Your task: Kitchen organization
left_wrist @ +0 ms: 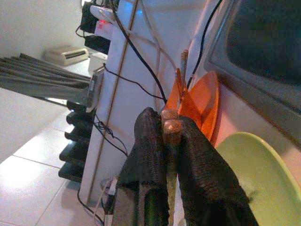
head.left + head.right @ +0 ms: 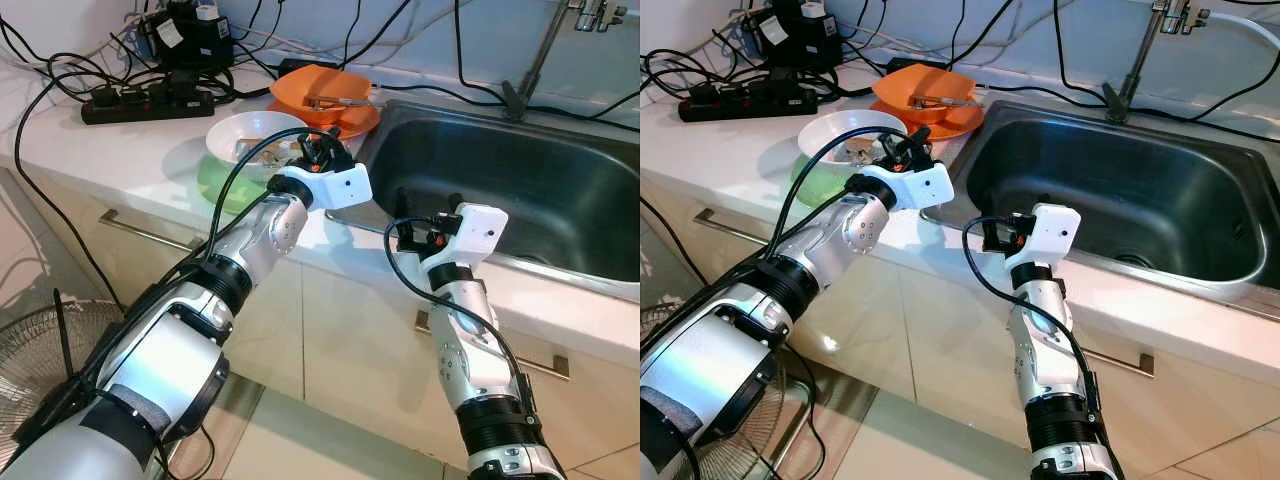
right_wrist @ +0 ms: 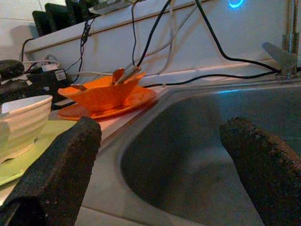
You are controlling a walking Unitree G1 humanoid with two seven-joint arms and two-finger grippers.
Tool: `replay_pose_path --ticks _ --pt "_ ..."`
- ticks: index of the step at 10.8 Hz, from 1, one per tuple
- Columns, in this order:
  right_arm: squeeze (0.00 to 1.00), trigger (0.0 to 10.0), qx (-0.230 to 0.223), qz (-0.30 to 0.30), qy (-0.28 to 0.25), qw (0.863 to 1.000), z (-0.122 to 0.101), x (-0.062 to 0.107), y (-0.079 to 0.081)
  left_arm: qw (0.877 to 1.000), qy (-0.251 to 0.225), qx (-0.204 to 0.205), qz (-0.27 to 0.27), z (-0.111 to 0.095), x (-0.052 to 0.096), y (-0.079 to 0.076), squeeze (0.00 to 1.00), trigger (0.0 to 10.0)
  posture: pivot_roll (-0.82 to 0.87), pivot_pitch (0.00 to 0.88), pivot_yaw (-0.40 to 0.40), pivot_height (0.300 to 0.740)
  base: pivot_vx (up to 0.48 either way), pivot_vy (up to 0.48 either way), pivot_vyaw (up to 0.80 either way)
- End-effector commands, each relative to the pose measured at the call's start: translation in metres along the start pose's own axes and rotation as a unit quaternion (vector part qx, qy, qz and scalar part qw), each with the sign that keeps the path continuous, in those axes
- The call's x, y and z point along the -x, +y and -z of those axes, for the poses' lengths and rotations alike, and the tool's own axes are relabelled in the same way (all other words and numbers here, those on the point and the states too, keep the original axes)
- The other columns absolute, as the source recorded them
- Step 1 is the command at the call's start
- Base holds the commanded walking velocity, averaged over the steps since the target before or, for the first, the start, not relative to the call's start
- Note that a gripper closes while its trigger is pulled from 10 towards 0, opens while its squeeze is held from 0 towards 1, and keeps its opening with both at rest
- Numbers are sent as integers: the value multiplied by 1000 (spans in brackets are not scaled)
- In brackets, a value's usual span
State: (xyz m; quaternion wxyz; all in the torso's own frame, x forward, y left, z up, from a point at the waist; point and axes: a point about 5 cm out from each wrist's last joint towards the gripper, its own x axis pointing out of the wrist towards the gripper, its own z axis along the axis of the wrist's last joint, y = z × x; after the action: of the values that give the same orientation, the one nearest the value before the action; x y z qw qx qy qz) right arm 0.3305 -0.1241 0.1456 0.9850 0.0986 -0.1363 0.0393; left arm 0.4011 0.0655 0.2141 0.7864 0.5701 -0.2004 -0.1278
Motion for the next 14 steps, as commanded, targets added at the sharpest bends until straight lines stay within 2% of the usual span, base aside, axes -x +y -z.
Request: replay_pose_path --ticks 1,4,5,6,8,9,10,11,12,13,14 --pt "0 10000 2 4 -8 1000 -4 -2 -1 1000 -10 -9 -15 -5 -5 11 0 0 33 44 22 740 0 0 0" --pt "0 10000 2 2 -9 1000 -5 -3 0 1000 -13 -18 -19 -6 -6 14 0 0 37 39 22 740 0 0 0" --pt "0 10000 1 2 -9 1000 -4 -3 0 999 -21 -37 -26 -8 -7 19 0 0 38 36 22 740 0 0 0" --pt "0 10000 1 2 -9 1000 -4 -3 0 997 -33 -53 -41 -12 -9 26 0 0 38 35 23 740 0 0 0" --pt "0 10000 1 3 -10 1000 -4 -3 1 985 -97 -63 -128 -36 -10 61 0 0 40 31 24 740 0 0 0" --pt "0 10000 2 2 -11 1000 -5 -3 1 977 -134 -39 -163 -50 -7 78 0 3569 42 31 23 740 0 0 0" --pt "604 10000 6 4 -13 1000 -5 -5 0 956 -213 62 -194 -73 3 99 0 10000 44 30 22 740 0 0 0" --pt "1000 10000 15 12 -17 1000 -7 -5 -2 942 -243 128 -194 -82 7 104 0 10000 48 30 20 740 0 0 0" --pt "1000 10000 68 25 -24 997 -10 -7 -7 909 -272 265 -171 -88 10 103 0 10000 44 29 22 740 0 0 0" --pt "557 10000 186 -4 -51 981 -20 -10 -5 869 -295 371 -142 -93 15 99 0 10000 39 29 25 740 0 0 0" --pt "0 10000 239 -17 -73 968 -30 -14 -3 829 -319 444 -117 -100 22 101 0 10000 36 29 22 740 0 0 0"
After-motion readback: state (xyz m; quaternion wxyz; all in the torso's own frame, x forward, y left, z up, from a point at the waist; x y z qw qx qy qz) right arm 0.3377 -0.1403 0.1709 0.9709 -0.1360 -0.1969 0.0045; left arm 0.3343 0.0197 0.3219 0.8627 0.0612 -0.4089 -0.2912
